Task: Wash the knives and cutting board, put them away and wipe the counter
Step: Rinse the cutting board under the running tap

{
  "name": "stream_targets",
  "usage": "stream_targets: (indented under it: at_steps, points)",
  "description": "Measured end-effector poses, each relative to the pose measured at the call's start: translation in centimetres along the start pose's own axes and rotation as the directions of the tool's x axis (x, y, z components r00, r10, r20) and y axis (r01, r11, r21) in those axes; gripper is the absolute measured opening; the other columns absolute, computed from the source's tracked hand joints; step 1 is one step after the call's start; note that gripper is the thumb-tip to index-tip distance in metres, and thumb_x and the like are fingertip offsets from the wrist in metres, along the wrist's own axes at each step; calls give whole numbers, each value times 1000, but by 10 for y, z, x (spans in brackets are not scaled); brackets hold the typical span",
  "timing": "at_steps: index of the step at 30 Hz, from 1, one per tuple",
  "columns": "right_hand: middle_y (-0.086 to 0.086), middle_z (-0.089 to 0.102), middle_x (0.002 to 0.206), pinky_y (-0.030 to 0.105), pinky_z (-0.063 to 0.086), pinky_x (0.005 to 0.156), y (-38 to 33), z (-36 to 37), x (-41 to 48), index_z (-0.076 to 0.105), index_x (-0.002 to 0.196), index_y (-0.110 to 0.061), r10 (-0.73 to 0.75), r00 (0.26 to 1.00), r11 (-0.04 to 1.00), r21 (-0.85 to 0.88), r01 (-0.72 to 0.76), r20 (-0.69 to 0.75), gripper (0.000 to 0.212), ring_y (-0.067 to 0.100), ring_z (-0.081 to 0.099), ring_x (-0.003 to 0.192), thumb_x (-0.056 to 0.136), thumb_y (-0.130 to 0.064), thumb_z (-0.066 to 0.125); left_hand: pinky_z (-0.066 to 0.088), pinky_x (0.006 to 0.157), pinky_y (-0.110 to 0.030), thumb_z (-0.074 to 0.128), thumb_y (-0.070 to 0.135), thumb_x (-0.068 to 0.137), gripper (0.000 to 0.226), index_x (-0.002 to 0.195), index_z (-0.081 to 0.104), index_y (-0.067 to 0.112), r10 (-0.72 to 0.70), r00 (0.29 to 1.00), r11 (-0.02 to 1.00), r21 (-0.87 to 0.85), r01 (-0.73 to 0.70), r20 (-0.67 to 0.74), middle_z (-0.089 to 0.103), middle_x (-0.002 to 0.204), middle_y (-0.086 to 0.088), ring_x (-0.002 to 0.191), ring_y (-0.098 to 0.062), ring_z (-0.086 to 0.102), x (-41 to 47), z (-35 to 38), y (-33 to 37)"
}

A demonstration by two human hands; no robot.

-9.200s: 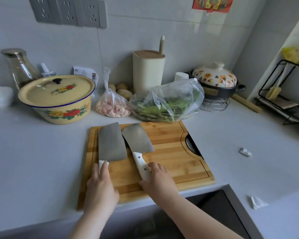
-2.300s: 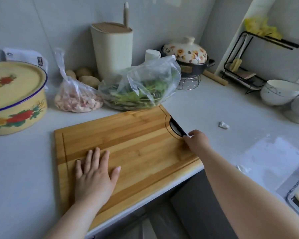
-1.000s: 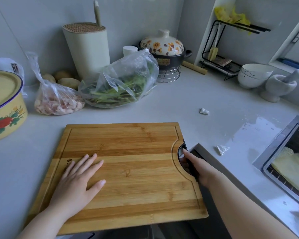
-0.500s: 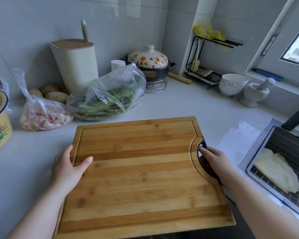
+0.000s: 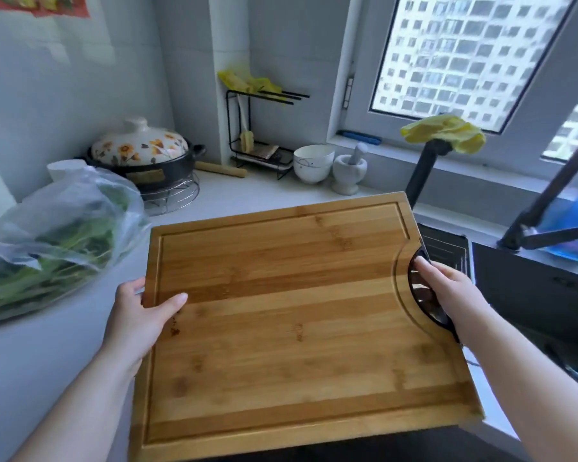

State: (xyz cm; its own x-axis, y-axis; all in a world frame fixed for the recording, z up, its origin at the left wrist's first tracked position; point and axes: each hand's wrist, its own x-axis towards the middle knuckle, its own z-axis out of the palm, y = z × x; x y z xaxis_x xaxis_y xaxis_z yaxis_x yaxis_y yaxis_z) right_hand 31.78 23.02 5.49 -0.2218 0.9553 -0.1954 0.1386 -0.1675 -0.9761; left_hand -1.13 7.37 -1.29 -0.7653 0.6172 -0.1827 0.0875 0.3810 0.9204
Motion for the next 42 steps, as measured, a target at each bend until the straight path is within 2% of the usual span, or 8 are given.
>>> stream_targets:
  at_steps: [9, 16, 23, 28, 29, 30, 31, 42]
  points:
    - [2, 63, 72, 26, 41, 55, -12, -179, 22, 59, 78, -22, -32, 966, 997, -69, 14, -255, 22, 17, 57, 65, 94, -32, 48, 47, 94, -51, 71, 29, 77, 66, 133, 38, 19, 71, 966, 997, -30, -65, 248, 51, 133, -12, 114, -32, 54, -26, 192, 72]
    - [-4, 39, 42, 7, 22, 32, 11, -319, 35, 48, 63, -16, 9, 928, 1000, 13, -5, -374, 34, 4, 32, 27, 95, -27, 48, 47, 92, -53, 70, 25, 78, 62, 130, 37, 17, 85, 919, 996, -43, -74, 384, 53, 128, -11, 110, -32, 56, -65, 322, 111]
    - [-6, 58, 42, 6, 37, 33, 15, -381, 19, 56, 68, -16, 214, 905, 963, 235, -132, -368, 31, 9, 53, 31, 80, -44, 63, 42, 99, -53, 68, 24, 80, 66, 134, 31, 16, 104, 859, 993, -3, -118, 502, 43, 138, -11, 121, -30, 47, -92, 405, 129]
    - [-10, 43, 40, 4, 28, 35, 19, -416, 21, 28, 64, -9, 187, 888, 978, 163, -129, -419, 40, 0, 37, 27, 98, -24, 43, 44, 98, -45, 66, 21, 82, 62, 136, 34, 14, 102, 826, 988, 40, -150, 555, 45, 137, -10, 118, -27, 50, -101, 440, 131]
    - [-11, 44, 37, 3, 29, 35, 14, -414, 19, 13, 96, -18, 180, 876, 981, 149, -126, -447, 29, 0, 38, 27, 98, -23, 42, 43, 99, -45, 65, 22, 83, 63, 137, 33, 14, 102, 813, 988, 38, -151, 573, 45, 138, -10, 119, -27, 49, -101, 447, 133]
    - [-11, 47, 35, 3, 31, 35, 14, -419, 19, 31, 65, -9, 183, 870, 981, 137, -135, -457, 37, 0, 41, 26, 98, -23, 42, 42, 100, -44, 63, 22, 84, 63, 139, 32, 14, 97, 802, 989, 36, -146, 590, 44, 139, -9, 121, -27, 48, -102, 455, 136]
    - [-10, 52, 35, 4, 33, 33, 6, -416, 14, 50, 75, -22, 185, 869, 982, 112, -150, -458, 24, 0, 45, 26, 98, -22, 42, 41, 100, -43, 61, 22, 86, 63, 140, 30, 14, 98, 791, 989, 26, -143, 604, 43, 139, -9, 122, -26, 47, -103, 462, 140]
    - [-7, 55, 37, 6, 38, 35, -28, -449, 13, 53, 80, -19, 157, 824, 988, 85, -133, -545, 20, 0, 48, 30, 97, -19, 42, 27, 110, -38, 47, 18, 94, 50, 141, 31, 9, 46, 594, 998, -12, -61, 803, 34, 147, -9, 134, -24, 34, -101, 532, 150]
